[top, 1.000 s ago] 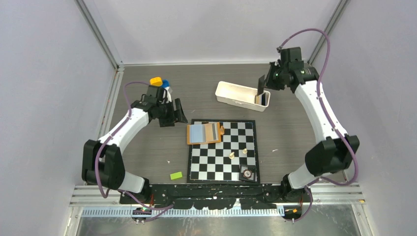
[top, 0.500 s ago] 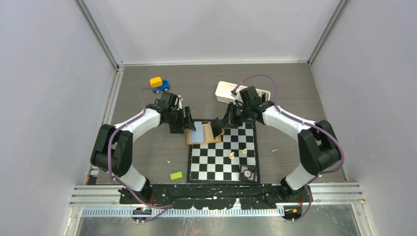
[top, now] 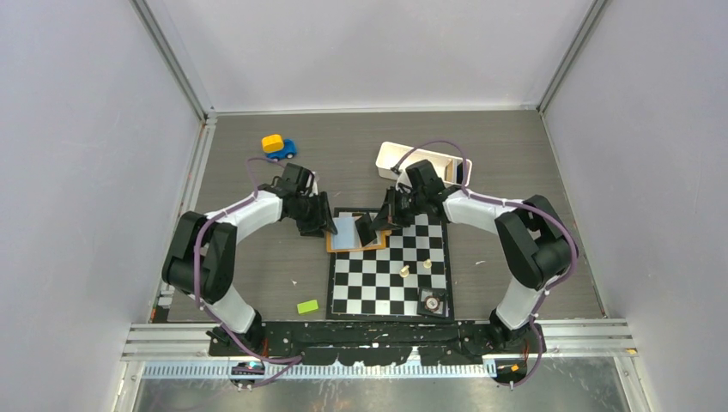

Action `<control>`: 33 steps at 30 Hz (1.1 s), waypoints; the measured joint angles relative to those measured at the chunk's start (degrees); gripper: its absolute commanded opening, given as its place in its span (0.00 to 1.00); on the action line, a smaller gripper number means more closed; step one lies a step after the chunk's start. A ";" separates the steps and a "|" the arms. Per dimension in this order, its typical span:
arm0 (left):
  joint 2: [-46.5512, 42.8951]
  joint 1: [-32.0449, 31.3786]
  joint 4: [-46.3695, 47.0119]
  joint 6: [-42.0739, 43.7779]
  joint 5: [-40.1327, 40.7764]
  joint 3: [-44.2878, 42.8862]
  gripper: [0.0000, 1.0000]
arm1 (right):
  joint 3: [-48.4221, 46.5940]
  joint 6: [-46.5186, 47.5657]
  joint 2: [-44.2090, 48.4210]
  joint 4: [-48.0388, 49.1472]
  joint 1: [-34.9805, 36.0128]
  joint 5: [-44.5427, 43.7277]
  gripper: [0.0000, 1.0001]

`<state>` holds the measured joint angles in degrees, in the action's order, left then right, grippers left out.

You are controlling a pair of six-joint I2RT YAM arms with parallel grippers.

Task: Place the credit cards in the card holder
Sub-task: Insert the credit card into the card holder.

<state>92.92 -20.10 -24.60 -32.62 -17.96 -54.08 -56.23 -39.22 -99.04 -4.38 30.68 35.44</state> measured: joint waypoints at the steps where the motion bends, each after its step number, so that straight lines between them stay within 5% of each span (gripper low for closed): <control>1: 0.13 0.00 0.00 0.02 0.02 0.02 0.45 | 0.00 -0.02 -0.37 0.20 0.00 0.04 0.00; 33: 0.87 0.11 0.83 0.57 -0.07 -0.22 0.17 | 0.85 -1.25 -5.84 9.11 -0.04 3.50 0.00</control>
<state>93.80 -19.99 -23.77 -32.05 -18.02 -54.30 -55.37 -40.47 -104.88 4.73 30.63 38.94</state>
